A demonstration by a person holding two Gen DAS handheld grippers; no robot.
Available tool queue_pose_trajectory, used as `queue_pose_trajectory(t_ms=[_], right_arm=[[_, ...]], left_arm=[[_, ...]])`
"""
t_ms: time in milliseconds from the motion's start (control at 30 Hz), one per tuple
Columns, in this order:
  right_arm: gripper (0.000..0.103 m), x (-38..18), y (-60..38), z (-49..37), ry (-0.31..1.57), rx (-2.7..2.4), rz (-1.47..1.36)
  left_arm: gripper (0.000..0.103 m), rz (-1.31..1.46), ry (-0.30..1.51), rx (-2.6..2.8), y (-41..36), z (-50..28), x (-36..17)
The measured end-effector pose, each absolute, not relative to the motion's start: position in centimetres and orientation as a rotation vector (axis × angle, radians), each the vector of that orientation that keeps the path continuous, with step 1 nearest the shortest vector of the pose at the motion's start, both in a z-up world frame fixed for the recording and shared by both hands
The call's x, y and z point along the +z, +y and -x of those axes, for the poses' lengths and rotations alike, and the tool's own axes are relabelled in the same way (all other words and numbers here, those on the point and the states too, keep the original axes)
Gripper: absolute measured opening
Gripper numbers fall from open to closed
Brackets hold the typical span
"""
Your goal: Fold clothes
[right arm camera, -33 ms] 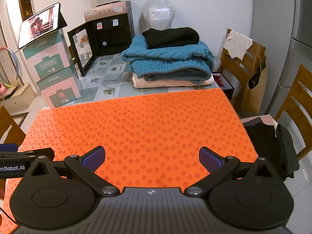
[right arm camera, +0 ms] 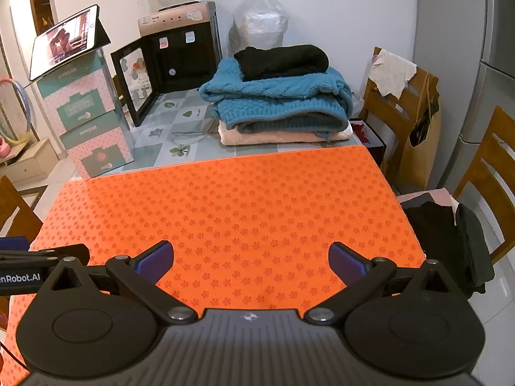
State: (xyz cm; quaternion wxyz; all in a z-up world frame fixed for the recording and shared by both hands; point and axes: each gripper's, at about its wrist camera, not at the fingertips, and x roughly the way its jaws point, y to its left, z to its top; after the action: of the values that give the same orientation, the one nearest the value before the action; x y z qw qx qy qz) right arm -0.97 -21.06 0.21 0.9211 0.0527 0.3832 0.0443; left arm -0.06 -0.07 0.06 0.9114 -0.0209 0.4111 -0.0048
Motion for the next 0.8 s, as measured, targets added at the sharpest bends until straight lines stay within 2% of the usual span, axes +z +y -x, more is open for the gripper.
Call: queue_pose_trajectory(t_ms=[800], right_arm=[[0.103,0.14,-21.29,1.08,0.784,0.075,-0.116]], left_arm=[[0.103,0.004,0.859,-0.015,-0.42,-0.05,-0.07]])
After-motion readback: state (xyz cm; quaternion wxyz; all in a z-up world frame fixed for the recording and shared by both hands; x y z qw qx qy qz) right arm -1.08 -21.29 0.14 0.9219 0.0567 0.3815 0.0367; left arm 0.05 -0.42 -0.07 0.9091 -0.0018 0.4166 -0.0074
